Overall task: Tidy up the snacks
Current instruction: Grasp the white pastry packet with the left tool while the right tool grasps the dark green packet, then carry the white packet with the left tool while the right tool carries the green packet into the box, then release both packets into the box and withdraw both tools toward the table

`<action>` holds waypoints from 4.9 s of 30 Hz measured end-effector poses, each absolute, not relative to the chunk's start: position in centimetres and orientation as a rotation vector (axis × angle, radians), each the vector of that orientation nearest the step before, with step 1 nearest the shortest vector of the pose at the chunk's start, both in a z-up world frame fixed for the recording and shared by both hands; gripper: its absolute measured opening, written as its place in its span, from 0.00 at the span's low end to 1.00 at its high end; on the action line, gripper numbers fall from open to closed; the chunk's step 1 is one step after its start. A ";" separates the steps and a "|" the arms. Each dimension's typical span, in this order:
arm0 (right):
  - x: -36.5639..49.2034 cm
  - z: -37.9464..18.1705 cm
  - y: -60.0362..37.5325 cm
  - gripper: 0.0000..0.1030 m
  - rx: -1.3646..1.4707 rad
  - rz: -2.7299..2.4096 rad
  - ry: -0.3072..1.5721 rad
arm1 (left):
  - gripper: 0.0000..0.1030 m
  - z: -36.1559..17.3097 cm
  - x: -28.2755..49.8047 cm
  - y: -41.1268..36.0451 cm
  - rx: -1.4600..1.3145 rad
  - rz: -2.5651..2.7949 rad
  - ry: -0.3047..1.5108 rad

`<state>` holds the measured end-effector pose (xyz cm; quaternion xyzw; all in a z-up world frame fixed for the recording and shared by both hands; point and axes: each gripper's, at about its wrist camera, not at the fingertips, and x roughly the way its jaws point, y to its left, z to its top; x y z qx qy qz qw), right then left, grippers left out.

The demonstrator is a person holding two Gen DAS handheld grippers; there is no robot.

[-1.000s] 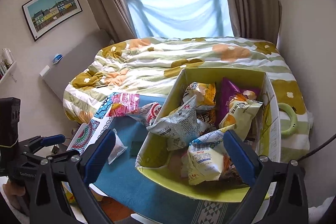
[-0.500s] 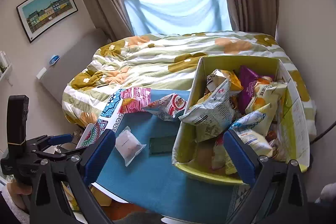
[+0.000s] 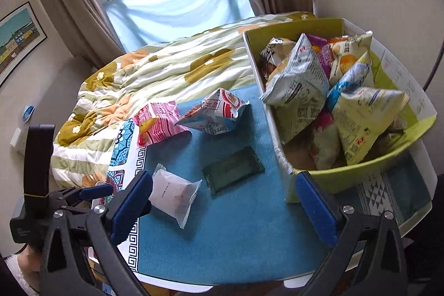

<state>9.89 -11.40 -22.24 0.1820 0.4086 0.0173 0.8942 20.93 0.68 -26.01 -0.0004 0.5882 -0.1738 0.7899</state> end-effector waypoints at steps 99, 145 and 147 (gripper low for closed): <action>10.5 -14.6 -16.4 0.40 0.326 -0.081 0.742 | 0.69 -12.6 24.1 -9.9 -0.025 -0.544 0.978; 13.2 -20.0 -35.9 1.00 0.290 0.163 0.887 | 0.96 -17.1 21.2 -18.7 -0.110 -0.242 1.088; 12.8 -20.1 -35.9 1.00 0.280 0.160 0.892 | 0.96 -17.4 20.8 -18.7 -0.113 -0.241 1.096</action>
